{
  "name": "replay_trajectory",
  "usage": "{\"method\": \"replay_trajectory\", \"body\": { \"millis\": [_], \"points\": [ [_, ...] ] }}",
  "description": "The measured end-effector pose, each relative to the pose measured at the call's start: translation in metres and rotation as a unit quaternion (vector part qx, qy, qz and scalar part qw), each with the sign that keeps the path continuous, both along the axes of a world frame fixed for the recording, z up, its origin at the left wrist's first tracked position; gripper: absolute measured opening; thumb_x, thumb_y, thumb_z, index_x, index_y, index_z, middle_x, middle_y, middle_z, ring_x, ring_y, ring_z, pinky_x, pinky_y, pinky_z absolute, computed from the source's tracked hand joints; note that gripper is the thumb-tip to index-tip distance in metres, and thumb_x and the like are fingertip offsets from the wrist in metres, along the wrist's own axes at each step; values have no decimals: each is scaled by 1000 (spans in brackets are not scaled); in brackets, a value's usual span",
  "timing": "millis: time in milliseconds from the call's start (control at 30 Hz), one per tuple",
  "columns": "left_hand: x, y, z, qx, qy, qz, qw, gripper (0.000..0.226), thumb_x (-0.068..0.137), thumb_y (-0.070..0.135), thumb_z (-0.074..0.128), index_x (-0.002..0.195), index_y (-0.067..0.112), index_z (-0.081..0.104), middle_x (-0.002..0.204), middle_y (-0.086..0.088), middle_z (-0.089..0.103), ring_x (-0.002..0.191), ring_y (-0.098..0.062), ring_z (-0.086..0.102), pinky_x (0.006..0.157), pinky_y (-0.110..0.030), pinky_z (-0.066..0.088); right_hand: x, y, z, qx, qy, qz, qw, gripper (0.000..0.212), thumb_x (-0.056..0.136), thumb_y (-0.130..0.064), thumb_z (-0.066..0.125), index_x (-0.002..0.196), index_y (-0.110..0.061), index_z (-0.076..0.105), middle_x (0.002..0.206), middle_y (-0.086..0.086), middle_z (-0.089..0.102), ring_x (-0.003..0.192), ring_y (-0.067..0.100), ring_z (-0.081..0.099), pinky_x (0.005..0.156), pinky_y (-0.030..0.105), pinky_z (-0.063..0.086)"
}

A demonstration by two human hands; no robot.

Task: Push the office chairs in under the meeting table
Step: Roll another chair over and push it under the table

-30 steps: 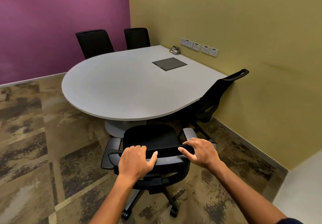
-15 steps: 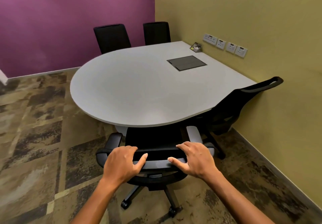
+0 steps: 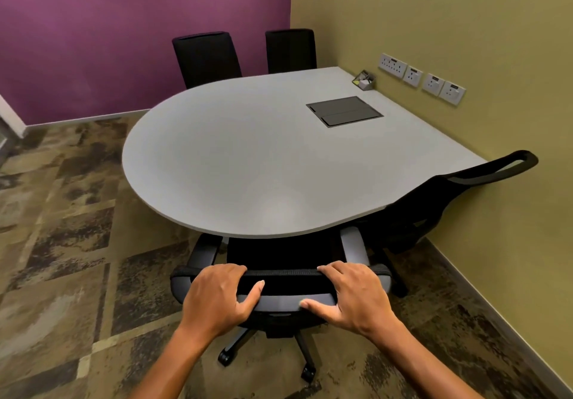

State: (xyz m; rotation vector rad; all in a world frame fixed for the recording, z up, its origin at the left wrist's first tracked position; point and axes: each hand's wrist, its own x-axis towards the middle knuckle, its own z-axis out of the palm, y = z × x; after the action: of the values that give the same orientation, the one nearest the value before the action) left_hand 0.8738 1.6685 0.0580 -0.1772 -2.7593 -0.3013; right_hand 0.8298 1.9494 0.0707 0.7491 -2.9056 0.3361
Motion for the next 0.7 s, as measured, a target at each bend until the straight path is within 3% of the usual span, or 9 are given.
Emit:
{"method": "replay_trajectory", "body": {
  "millis": [433, 700],
  "points": [
    [-55, -23, -1, 0, -12, -13, 1000, 53, 89, 63, 48, 96, 19, 76, 80, 8, 73, 73, -11, 68, 68, -30, 57, -44, -26, -2, 15, -12, 0, 1000, 103, 63, -102, 38, 122, -23, 66, 109, -8, 69, 95, 14, 65, 87, 35, 55],
    [-89, -37, -6, -10, -17, -7, 1000, 54, 89, 67, 47, 94, 22, 76, 82, 9, 73, 76, -12, 69, 69, -31, 56, -69, -42, -5, 19, -21, -18, 999, 105, 63, -103, 34, 124, -23, 65, 112, -7, 69, 99, 15, 65, 91, 37, 53]
  ]
}}
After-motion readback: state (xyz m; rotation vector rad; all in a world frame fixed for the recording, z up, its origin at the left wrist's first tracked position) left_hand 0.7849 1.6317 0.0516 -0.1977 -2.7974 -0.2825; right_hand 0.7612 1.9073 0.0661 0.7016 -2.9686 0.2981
